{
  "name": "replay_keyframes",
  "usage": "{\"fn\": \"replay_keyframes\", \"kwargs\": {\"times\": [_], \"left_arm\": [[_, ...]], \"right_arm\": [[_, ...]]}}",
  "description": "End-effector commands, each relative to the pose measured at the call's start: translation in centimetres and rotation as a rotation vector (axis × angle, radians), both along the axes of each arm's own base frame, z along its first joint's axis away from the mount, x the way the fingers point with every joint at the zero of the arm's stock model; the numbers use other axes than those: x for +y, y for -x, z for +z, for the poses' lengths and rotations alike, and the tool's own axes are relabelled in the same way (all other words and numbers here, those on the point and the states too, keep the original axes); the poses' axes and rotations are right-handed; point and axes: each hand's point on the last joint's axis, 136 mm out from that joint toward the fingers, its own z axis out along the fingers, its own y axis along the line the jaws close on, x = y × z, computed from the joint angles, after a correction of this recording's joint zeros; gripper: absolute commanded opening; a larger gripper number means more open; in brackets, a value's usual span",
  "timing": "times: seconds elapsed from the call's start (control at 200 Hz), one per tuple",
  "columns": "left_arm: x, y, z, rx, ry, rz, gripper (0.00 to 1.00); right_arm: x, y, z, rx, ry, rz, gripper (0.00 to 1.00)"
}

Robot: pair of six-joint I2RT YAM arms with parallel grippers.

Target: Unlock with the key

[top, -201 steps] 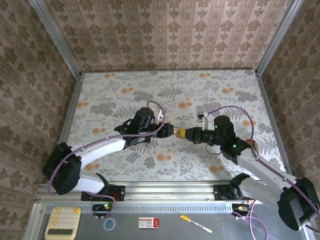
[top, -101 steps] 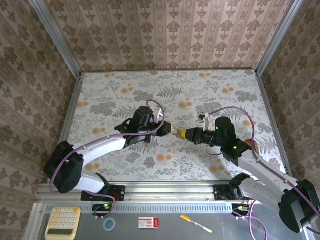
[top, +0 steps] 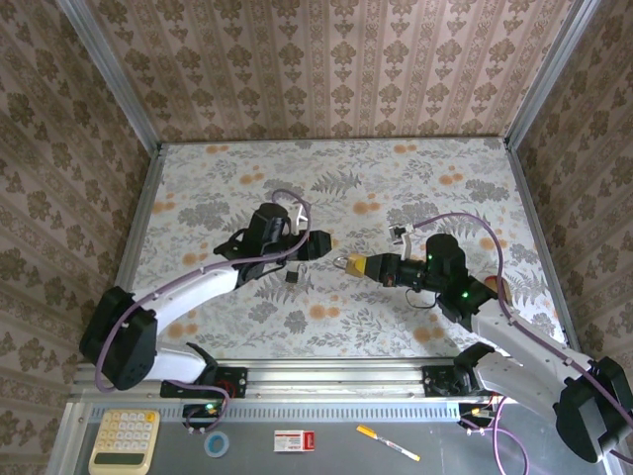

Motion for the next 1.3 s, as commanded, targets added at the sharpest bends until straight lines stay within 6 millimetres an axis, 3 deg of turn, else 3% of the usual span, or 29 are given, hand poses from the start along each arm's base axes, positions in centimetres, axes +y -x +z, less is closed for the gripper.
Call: {"fn": "replay_keyframes", "kwargs": {"times": [0.0, 0.115, 0.31, 0.605, 0.92, 1.025, 1.185, 1.295], "left_arm": [[-1.0, -1.9, 0.3, -0.035, -0.012, -0.007, 0.50], [-2.8, -2.7, -0.3, -0.009, 0.002, -0.050, 0.46], [-4.2, -1.6, -1.0, 0.013, 0.029, -0.102, 0.41], [-5.0, 2.2, -1.8, 0.085, 0.103, -0.228, 0.25], [-5.3, 5.7, -1.1, 0.124, 0.164, -0.357, 0.19], [-3.9, 5.4, -1.9, 0.128, 0.114, -0.313, 0.21], [1.0, 1.6, -3.1, 0.088, 0.001, -0.093, 0.48], [4.9, -1.1, -1.2, 0.006, -0.028, 0.061, 0.55]], "right_arm": [[1.2, 0.8, 2.4, -0.019, -0.106, 0.044, 0.00], [1.7, 1.2, 2.5, -0.002, -0.136, 0.043, 0.00], [1.5, 1.1, 2.6, 0.008, -0.148, 0.029, 0.00], [1.6, 0.2, 2.7, -0.003, -0.126, 0.005, 0.00], [1.0, -0.8, 2.5, -0.007, -0.102, -0.030, 0.00], [1.0, -0.6, 2.4, -0.011, -0.095, -0.022, 0.00], [0.5, 0.3, 1.9, -0.051, 0.023, -0.003, 0.00], [-0.6, 0.9, 0.4, -0.099, 0.230, -0.014, 0.00]]}}
